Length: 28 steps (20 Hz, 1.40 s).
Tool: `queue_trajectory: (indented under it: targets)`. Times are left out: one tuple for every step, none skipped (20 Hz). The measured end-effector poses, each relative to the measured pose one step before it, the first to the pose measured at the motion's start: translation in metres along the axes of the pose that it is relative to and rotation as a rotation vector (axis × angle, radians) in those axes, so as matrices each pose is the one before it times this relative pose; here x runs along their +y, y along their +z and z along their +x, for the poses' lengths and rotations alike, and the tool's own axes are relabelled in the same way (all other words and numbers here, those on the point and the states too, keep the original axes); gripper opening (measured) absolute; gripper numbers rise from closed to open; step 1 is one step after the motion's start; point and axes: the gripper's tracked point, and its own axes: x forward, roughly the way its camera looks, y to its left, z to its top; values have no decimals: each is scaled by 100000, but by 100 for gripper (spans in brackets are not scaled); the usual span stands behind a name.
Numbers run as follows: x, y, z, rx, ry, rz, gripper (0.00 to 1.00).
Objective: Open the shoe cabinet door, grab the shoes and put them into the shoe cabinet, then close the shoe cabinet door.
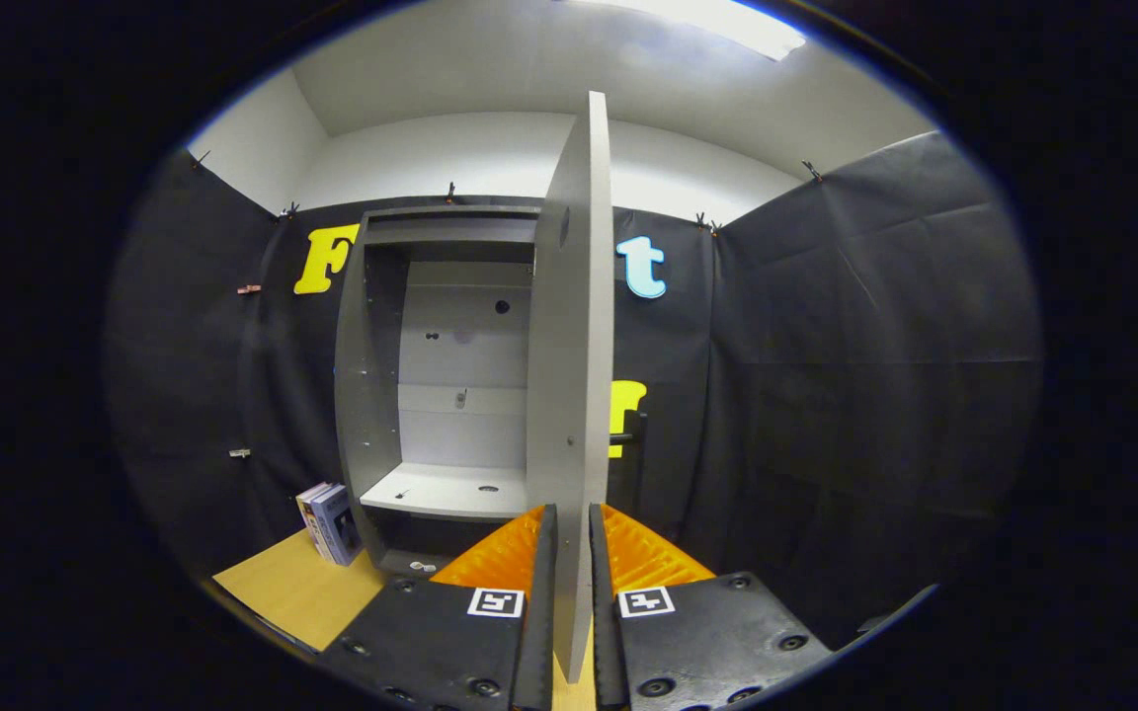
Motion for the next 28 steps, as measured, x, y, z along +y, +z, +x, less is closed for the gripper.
queue_trajectory:
  targets:
    - [453,-255,135,572,1124,147,20]
    - [426,-292,46,449,1287,-51,20]
    - [601,-235,87,331,1607,-91,20]
    - [688,-259,152,413,1604,-190,20]
    - [738,-335,257,715,1716,-145,20]
    - [757,-401,175,907,1721,121,20]
    - [623,-382,255,1027,1559,308,20]
    - [656,-410,278,1058,1534,544,20]
    - [802,-426,386,1252,1638,583,20]
    - [870,-567,501,1689,1628,423,20]
    - [1052,-857,538,2521,1870,294,20]
    - [853,-706,530,2100,1428,363,20]
    - [904,-742,592,2258,1574,594,20]
    - [910,-851,581,2371,1294,702,20]
    - [997,-1143,960,3060,911,457,20]
    - [649,-990,667,2705,267,70,20]
    - [620,-1081,671,3040,441,352,20]
    - [856,-1088,915,2964,208,582,21]
    - [589,-944,659,2452,74,505,20]
    - [601,-1154,874,3123,-143,381,20]
    - [585,-1204,925,3374,-439,333,20]
    - [544,-1316,966,3718,-320,556,20]
    - [583,-1240,886,3716,-483,681,20]
    - [487,-1338,866,3379,-481,634,20]
    - [492,-1137,725,3159,-462,416,20]
    - [368,-1251,778,3325,-412,279,21]
    - [340,-1445,897,3581,-719,543,21]
    - [192,-1444,741,3690,-419,1199,21]
